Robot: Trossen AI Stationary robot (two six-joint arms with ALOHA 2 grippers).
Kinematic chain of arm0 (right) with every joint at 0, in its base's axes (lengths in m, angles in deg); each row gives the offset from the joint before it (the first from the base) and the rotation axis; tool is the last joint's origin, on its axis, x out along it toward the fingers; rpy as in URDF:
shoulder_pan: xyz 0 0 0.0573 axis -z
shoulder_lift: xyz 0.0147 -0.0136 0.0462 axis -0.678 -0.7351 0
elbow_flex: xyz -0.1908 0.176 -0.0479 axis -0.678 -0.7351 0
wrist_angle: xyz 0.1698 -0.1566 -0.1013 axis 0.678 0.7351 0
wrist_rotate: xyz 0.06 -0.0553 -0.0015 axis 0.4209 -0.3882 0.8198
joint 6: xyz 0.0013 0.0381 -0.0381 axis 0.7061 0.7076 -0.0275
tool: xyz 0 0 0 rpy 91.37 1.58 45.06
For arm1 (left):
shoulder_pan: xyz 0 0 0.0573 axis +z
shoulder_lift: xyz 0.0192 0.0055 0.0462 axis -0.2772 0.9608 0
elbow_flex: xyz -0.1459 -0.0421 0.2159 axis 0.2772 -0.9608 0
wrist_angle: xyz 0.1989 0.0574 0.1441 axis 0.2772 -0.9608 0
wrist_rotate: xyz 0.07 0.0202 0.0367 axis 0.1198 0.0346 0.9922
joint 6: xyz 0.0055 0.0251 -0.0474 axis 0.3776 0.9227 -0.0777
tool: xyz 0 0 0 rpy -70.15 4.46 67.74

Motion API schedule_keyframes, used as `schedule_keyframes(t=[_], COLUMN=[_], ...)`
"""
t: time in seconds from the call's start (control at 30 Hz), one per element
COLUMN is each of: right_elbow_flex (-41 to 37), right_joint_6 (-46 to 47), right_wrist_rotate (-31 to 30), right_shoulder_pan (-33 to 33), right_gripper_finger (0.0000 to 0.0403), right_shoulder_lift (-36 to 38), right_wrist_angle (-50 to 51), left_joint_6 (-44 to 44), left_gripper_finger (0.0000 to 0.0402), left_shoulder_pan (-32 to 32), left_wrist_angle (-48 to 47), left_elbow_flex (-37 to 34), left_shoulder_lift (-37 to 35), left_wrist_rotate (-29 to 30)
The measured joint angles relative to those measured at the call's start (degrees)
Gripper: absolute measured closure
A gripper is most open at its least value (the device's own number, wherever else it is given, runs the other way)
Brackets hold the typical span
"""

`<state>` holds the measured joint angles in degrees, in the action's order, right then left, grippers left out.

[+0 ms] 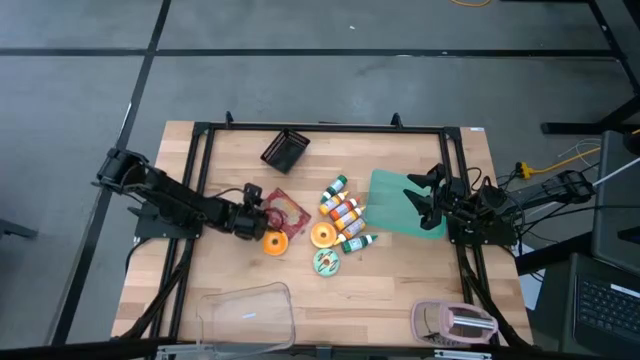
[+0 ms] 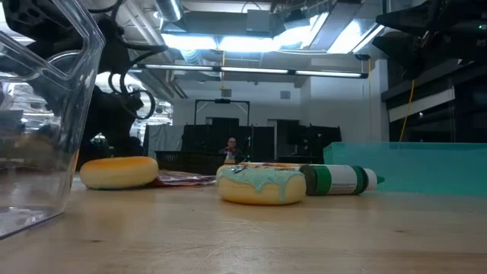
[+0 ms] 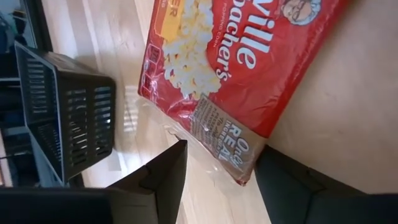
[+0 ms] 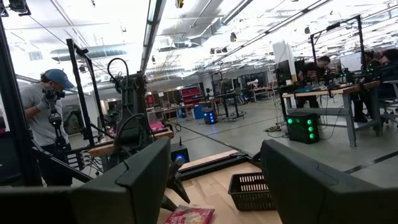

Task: Pick & Place Food Item
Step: Put the red popcorn bag into the blue bin

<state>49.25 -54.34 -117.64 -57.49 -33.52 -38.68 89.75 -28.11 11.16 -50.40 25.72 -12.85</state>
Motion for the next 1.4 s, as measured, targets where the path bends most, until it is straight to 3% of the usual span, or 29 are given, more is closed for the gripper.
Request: schedule_keyframes(t=[0.6,0.77,1.03,1.4], right_elbow_flex=[0.02,0.02,0.02,0.02], right_joint_6=[-0.09,-0.20,-0.87,-1.52], right_wrist_rotate=[0.02,0.02,0.00,0.00], right_shoulder_pan=[-0.02,0.00,0.00,-0.02], right_gripper_finger=[0.0158,0.0158,0.0158,0.0158], right_shoulder_lift=[0.00,0.02,0.00,0.02], right_wrist_angle=[0.00,0.00,0.00,-0.46], left_joint_6=[1.82,1.63,-2.78,-4.76], left_gripper_finger=[0.0238,0.0280,0.0385,0.0399], left_shoulder_pan=[1.69,1.67,1.62,1.64], left_wrist_angle=[1.19,1.17,1.06,-4.32], left_elbow_flex=[0.11,0.11,-0.02,4.67], left_shoulder_lift=[-0.09,-0.02,0.11,-0.09], left_wrist_rotate=[-4.87,-5.85,-4.64,2.38])
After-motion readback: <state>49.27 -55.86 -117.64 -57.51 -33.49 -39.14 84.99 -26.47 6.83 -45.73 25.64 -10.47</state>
